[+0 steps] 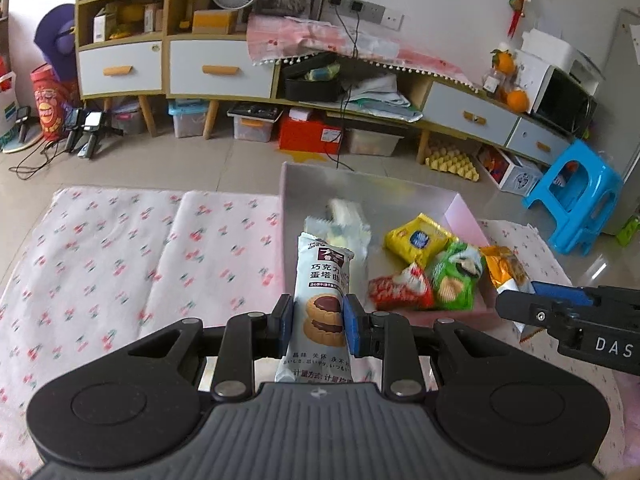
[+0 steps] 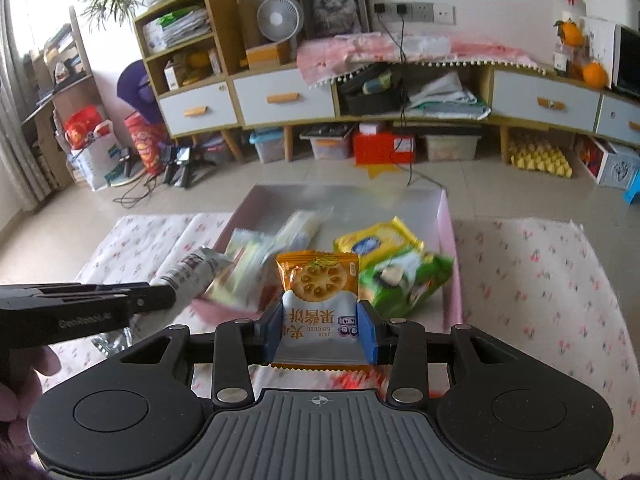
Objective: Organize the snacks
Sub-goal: 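Carry both held snacks into the pink box and open both tools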
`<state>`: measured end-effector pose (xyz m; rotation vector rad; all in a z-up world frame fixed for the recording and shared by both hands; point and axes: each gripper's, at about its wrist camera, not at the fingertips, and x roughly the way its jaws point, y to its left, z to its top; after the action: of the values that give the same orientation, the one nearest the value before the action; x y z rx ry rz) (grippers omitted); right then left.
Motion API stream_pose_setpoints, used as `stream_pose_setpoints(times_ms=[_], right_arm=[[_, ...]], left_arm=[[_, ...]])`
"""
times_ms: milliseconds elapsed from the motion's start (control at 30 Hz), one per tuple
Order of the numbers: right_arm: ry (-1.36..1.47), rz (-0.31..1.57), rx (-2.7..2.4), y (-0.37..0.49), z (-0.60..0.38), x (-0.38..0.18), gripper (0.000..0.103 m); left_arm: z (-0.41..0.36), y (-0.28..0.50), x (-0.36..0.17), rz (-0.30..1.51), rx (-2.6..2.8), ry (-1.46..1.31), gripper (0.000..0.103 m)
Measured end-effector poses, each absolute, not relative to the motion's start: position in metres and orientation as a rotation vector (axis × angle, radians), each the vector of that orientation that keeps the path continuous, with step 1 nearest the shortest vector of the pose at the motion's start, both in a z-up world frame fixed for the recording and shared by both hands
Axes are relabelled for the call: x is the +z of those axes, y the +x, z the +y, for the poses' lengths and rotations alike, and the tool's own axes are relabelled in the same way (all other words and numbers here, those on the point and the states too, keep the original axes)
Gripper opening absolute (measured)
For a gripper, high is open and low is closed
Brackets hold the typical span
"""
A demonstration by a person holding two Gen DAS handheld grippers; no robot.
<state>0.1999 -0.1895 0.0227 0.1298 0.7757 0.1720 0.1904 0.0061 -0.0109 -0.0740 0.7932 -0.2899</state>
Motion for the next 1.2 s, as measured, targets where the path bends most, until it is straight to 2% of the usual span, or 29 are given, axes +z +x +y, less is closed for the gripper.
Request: stream_pose_setpoints(times_ms=[600,1033,1200], right_arm=[[0.157,0.742,0.098,0.274,-0.235,-0.013,0.038],[0.167,0.745,0.103,0.288,-0.237,-0.026,0.039],[0.182,0.749,0.105,0.289,-0.238,-0.028,0.04]], left_arm=[[-0.052,0.244,-0.033,0.719,-0.321,-0.017,0.024],[-0.062,0.257,-0.041,0.697,-0.34,0.025,0.025],[-0.062,0.255,-0.037,0.683,-0.33,0.027,0.033]])
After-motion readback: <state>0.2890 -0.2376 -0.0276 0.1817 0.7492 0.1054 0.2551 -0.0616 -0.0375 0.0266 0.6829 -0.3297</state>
